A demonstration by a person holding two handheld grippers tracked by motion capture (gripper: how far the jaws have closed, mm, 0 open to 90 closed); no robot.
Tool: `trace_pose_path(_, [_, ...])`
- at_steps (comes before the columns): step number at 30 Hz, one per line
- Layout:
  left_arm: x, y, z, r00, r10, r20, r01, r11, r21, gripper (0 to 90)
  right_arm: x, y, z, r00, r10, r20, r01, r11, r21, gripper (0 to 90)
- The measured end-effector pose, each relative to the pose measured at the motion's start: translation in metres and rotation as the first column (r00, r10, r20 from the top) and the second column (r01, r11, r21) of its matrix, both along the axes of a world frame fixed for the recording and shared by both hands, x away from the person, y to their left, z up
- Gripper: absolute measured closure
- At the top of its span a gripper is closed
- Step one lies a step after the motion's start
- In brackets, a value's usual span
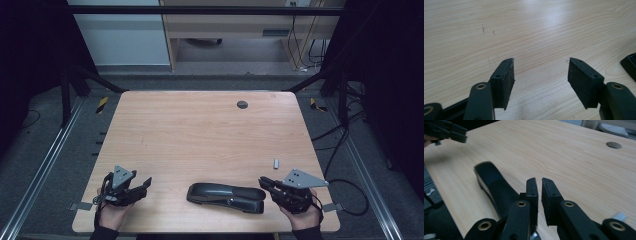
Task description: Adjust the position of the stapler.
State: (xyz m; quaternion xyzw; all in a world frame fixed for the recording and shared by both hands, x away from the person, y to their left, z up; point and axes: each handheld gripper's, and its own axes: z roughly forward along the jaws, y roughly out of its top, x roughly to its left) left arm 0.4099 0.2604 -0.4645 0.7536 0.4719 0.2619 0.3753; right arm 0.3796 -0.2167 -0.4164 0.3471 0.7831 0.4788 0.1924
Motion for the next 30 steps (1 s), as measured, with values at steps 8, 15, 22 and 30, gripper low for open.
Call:
trace_pose_path(8, [0.0, 0.001, 0.0, 1.0, 0.001, -0.001, -0.001, 1.0, 0.007, 37.6, -0.007, 0.017, 0.004, 0.996, 0.09, -0.006, -0.089, 0.9958, 0.017, 88.0])
trace_pose_path(15, [0.0, 0.001, 0.0, 1.0, 0.004, 0.003, -0.004, 0.9999, 0.012, 37.7, -0.009, 0.025, -0.001, 0.991, 0.132, -0.025, -0.131, 0.9912, 0.014, 89.3])
trace_pose_path(22, [0.0, 0.001, 0.0, 1.0, 0.007, 0.005, -0.007, 0.9998, 0.017, 37.7, -0.013, 0.028, -0.007, 0.9847, 0.169, -0.042, -0.169, 0.9856, 0.007, 89.3])
trace_pose_path(30, [0.0, 0.001, 0.0, 1.0, 0.008, 0.006, -0.008, 0.9998, 0.02, 37.6, -0.019, 0.029, -0.014, 0.9782, 0.196, -0.069, -0.197, 0.9803, -0.01, 89.4])
